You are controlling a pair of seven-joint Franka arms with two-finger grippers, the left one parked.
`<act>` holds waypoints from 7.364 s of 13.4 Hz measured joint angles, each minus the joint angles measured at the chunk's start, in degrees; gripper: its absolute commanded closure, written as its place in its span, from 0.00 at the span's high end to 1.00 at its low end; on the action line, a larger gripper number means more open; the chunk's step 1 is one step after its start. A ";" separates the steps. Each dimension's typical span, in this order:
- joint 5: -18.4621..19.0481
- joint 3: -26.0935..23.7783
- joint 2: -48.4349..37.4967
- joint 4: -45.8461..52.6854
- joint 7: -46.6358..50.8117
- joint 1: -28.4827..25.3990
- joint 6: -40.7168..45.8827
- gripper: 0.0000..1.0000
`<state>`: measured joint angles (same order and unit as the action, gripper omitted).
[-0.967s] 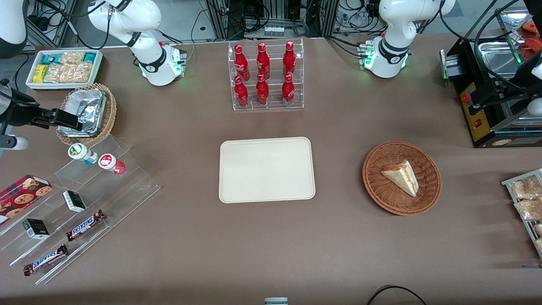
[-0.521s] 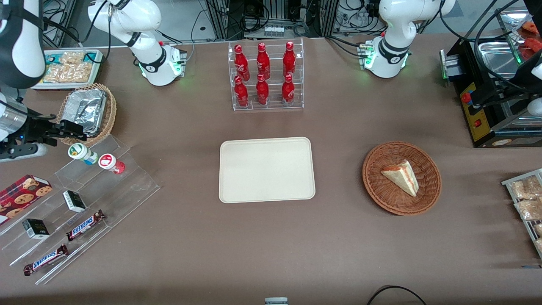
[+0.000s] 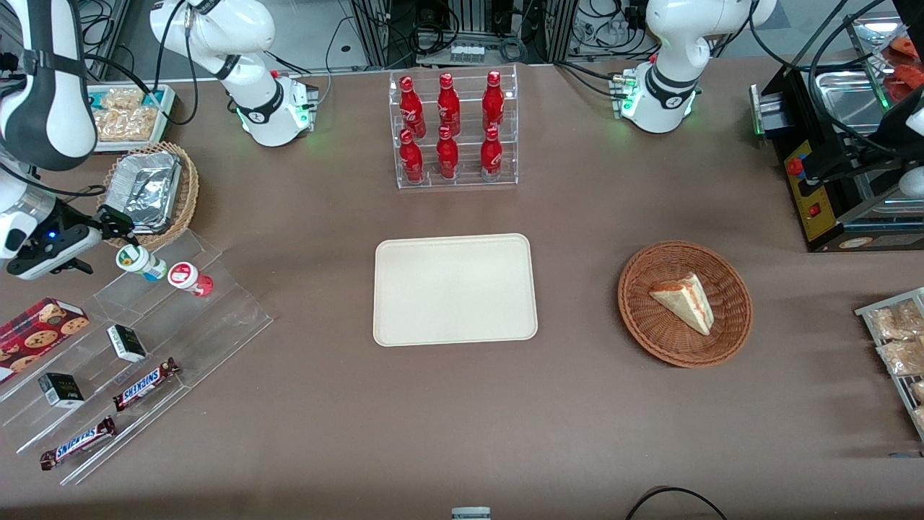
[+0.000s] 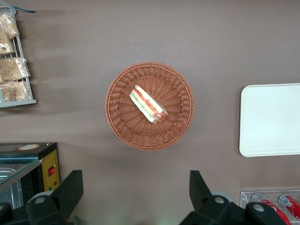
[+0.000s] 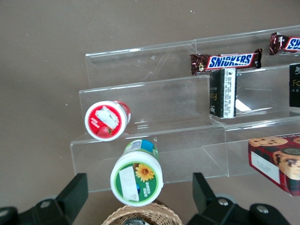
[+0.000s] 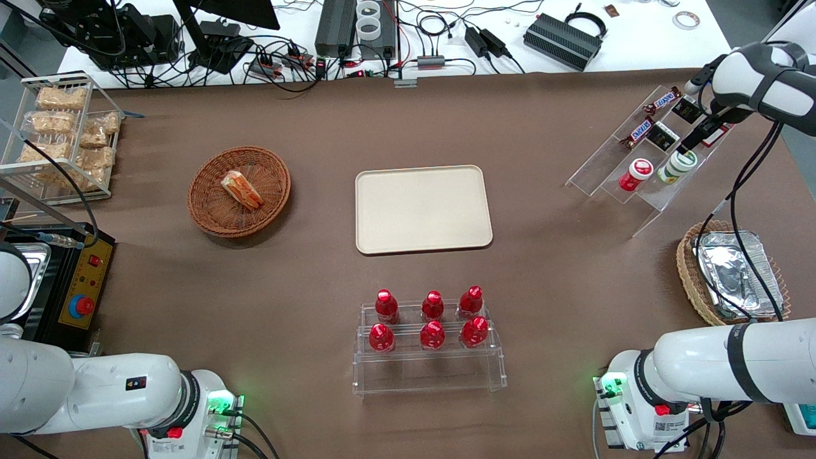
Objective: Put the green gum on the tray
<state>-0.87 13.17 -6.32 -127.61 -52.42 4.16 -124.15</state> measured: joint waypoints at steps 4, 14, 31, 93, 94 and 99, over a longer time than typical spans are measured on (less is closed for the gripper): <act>0.00 -0.03 0.12 -3.15 -0.01 -0.08 -2.70 0.99; 0.01 -0.03 0.31 -6.00 -0.86 -0.08 -6.78 0.00; 0.84 -1.01 -0.05 18.53 21.21 -18.06 26.87 0.00; -5.23 -4.13 3.50 32.80 53.30 -7.70 40.14 0.99; -5.22 -4.17 3.60 32.81 50.52 -6.03 40.17 0.99; -4.09 -4.47 4.07 32.99 46.13 -3.84 40.17 0.99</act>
<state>-4.95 8.70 -2.25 -94.62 -6.29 0.33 -83.98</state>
